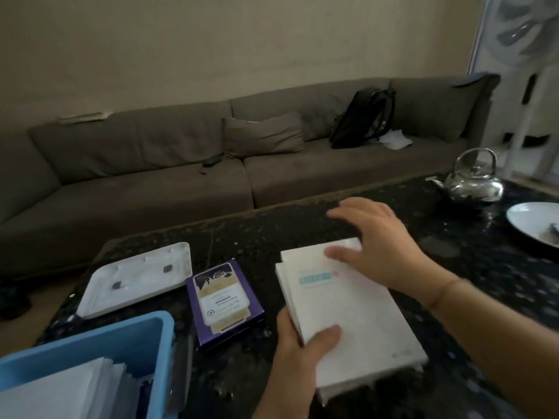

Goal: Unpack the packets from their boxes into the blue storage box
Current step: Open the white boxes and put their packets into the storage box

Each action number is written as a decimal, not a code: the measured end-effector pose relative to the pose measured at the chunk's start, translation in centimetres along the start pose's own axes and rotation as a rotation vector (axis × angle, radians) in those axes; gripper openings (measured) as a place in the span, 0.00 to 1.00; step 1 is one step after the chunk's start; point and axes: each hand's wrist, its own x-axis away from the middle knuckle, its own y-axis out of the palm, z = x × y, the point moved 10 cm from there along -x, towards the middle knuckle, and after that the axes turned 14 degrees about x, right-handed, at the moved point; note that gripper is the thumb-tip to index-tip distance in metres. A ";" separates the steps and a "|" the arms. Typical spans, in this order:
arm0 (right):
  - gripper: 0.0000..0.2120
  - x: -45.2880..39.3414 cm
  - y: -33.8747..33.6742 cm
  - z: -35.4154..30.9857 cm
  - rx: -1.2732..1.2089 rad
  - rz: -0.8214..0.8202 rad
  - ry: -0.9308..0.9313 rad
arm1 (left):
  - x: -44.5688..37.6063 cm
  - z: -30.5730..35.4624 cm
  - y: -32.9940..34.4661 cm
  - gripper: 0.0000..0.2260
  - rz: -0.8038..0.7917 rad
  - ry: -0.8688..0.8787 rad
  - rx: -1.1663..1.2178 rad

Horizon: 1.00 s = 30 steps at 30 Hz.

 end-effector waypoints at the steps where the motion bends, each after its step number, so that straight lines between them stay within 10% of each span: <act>1: 0.32 0.9 0.3 2.0 -0.206 0.033 0.138 | -0.4 0.4 0.0 0.39 0.032 0.035 0.038; 4: 0.32 4.0 6.0 4.9 -0.761 -0.212 0.383 | -1.7 2.0 1.3 0.33 0.020 0.151 0.064; 8: 0.20 4.1 9.4 7.2 -0.868 -0.275 0.487 | -4.6 3.1 1.8 0.28 0.026 0.263 -0.369; 15: 0.22 3.6 11.2 9.2 -0.623 -0.250 0.502 | -4.3 -2.1 0.2 0.41 0.038 0.132 -0.619; 18: 0.29 3.4 11.5 9.5 -0.605 -0.297 0.526 | -4.0 -4.3 -0.8 0.62 0.098 0.074 -0.874; 30: 0.24 2.9 13.2 8.7 -0.647 -0.552 0.464 | -4.8 -4.8 -0.8 0.47 0.208 0.146 -1.048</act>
